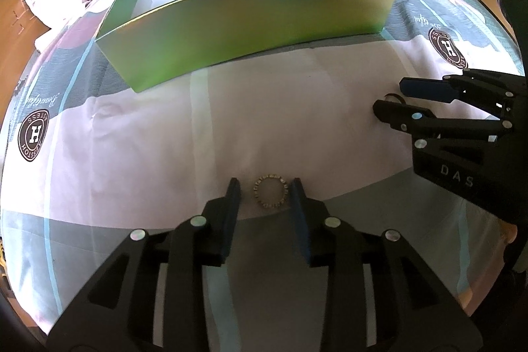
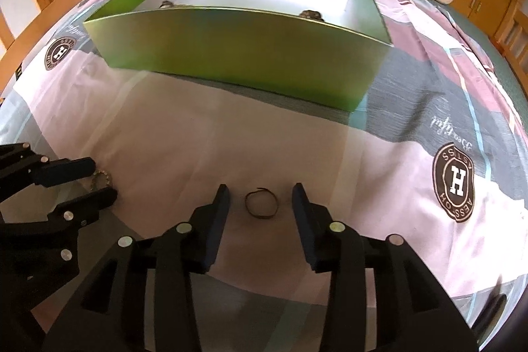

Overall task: Organize jewelry
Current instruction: 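Close the left tool on the sparkly ring while the right tool grasps the dark ring, then carry both rings into the green box and open both tools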

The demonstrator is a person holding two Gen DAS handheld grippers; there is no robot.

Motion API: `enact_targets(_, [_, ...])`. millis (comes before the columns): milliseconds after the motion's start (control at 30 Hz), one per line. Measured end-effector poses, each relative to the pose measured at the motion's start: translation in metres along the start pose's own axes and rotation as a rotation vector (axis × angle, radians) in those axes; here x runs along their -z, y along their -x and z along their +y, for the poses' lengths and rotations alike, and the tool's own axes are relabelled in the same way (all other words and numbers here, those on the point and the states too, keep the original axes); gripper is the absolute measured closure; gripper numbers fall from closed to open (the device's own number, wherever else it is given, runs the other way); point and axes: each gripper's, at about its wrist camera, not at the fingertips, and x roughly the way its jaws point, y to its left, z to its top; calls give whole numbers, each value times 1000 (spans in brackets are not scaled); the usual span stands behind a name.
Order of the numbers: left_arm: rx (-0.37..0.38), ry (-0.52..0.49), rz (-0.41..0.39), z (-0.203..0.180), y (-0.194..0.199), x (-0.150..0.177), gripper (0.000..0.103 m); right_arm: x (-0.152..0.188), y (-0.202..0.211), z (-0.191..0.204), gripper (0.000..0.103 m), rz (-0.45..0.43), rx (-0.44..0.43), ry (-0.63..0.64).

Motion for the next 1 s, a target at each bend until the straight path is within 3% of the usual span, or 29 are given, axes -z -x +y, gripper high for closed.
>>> enact_targets(33, [2, 0, -2, 0, 0, 0, 74, 0, 0, 3, 83, 5, -12, 10])
enact_targets(100, [4, -6, -6, -1, 1, 0, 82, 0, 2, 5, 83, 3, -6, 18])
enact_targets(467, [-9, 46, -28, 9, 7, -5, 82, -9, 20, -4, 83, -67, -51, -29])
enact_targets(667, [-21, 66, -87, 14, 20, -10, 82, -13, 32, 5, 83, -105, -71, -9])
enact_targets(1000, [-40, 67, -123, 10, 27, -13, 82, -12, 28, 6, 83, -97, -58, 5])
